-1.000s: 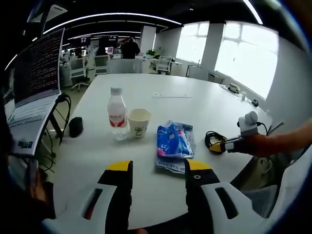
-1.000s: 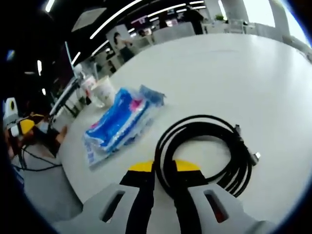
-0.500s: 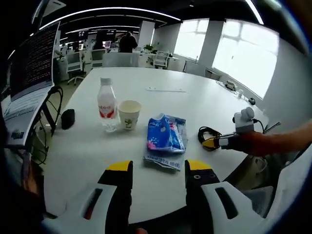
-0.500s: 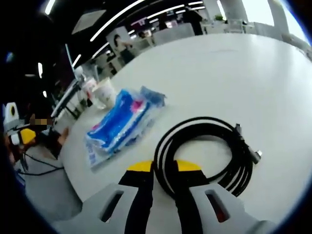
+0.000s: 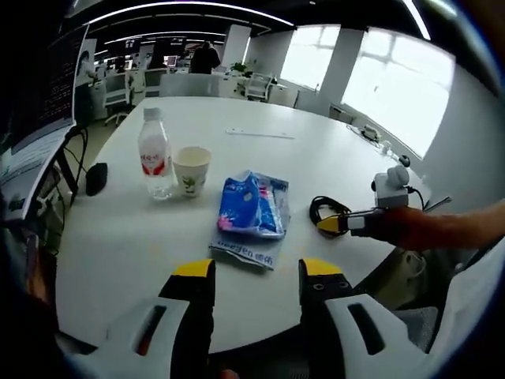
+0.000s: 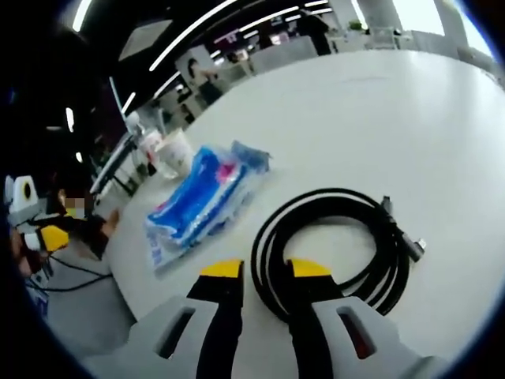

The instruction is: Arrange the tabletop items into an orderly group along one side of the table until the central work area is clear of visible clutter.

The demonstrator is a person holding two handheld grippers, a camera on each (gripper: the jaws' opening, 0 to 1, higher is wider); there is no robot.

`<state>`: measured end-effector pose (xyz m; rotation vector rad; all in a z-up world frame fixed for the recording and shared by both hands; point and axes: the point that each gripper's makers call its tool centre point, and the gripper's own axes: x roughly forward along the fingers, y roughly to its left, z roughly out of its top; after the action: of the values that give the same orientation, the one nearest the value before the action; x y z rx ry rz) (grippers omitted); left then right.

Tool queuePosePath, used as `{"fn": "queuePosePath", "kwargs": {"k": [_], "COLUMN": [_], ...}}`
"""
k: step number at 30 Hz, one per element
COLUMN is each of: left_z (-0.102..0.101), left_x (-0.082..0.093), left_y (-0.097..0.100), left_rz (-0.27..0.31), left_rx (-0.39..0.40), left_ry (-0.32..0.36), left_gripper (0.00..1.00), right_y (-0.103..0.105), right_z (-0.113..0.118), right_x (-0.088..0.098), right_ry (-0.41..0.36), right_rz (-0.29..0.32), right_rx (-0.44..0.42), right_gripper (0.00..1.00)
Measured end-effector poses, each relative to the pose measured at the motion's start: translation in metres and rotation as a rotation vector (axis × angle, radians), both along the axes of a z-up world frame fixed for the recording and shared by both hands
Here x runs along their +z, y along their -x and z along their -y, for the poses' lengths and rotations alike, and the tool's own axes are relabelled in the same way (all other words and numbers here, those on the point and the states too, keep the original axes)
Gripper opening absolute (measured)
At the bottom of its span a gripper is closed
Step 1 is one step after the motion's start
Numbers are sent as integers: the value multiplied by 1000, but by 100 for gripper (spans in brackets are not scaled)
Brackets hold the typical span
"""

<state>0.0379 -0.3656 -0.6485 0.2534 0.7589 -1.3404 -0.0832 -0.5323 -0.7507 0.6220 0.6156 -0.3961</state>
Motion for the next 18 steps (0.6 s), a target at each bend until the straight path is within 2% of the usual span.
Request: {"fn": "queuePosePath", "kwargs": {"k": [11,18], "left_z": [13,21], "left_x": [-18,-28], "left_y": [21,21], "left_rz": [-41,-67], "left_rx": [15,72], "left_ry": [-28,-35], "left_gripper": [41,40], "right_y": [10,17], "right_z": [5,15], "right_x": [13,22], "right_ry": [10,47], "right_rz": [10,4], "right_rx": [27,63], "right_gripper": [25,23]}}
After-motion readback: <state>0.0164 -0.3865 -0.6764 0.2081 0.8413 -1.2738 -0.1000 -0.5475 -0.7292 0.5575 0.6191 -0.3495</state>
